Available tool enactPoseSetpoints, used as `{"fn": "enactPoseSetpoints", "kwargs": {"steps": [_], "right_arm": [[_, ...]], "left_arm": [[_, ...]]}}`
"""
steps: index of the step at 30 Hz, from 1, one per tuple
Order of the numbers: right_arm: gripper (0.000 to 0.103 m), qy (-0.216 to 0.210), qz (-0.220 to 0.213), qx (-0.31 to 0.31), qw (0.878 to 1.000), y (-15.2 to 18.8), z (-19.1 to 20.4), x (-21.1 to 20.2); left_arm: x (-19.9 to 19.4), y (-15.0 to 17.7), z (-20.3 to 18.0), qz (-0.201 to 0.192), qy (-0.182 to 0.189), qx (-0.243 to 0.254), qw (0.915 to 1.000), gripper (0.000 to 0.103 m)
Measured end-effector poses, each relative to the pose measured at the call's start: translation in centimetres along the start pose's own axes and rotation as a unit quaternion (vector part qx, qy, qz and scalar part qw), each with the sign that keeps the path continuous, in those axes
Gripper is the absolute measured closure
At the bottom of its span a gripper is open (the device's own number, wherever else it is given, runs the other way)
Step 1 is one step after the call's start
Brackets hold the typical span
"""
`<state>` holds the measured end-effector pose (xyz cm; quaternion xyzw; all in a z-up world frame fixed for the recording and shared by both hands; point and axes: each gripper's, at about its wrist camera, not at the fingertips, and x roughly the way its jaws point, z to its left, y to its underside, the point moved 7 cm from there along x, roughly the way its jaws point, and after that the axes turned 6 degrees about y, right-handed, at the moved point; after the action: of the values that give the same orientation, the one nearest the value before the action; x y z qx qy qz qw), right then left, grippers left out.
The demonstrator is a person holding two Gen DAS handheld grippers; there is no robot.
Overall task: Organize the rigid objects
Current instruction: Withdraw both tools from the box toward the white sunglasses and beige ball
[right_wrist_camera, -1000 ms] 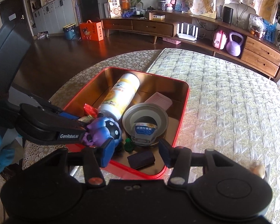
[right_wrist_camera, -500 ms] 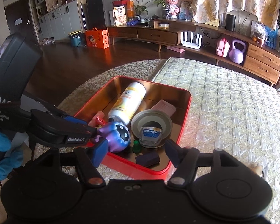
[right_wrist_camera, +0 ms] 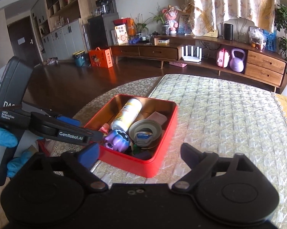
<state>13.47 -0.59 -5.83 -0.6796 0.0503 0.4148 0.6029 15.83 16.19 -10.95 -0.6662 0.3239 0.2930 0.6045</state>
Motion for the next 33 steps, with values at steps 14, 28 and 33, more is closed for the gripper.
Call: {"fn": "enactPoseSetpoints", "kwargs": {"steps": [14, 28, 33], "right_arm": [[0.000, 0.040, -0.011, 0.013, 0.999, 2.8, -5.9, -4.1], [0.000, 0.070, 0.025, 0.039, 0.996, 6.9, -10.9, -2.2], [0.002, 0.080, 0.032, 0.052, 0.995, 7.0, -12.5, 0.0]], "left_arm": [[-1.5, -0.6, -6.8, -0.038, 0.055, 0.019, 0.9976, 0.014], [3.1, -3.1, -15.7, -0.023, 0.096, 0.047, 0.9940, 0.001], [6.4, -3.9, -18.4, -0.003, 0.094, 0.047, 0.9945, 0.001]]}}
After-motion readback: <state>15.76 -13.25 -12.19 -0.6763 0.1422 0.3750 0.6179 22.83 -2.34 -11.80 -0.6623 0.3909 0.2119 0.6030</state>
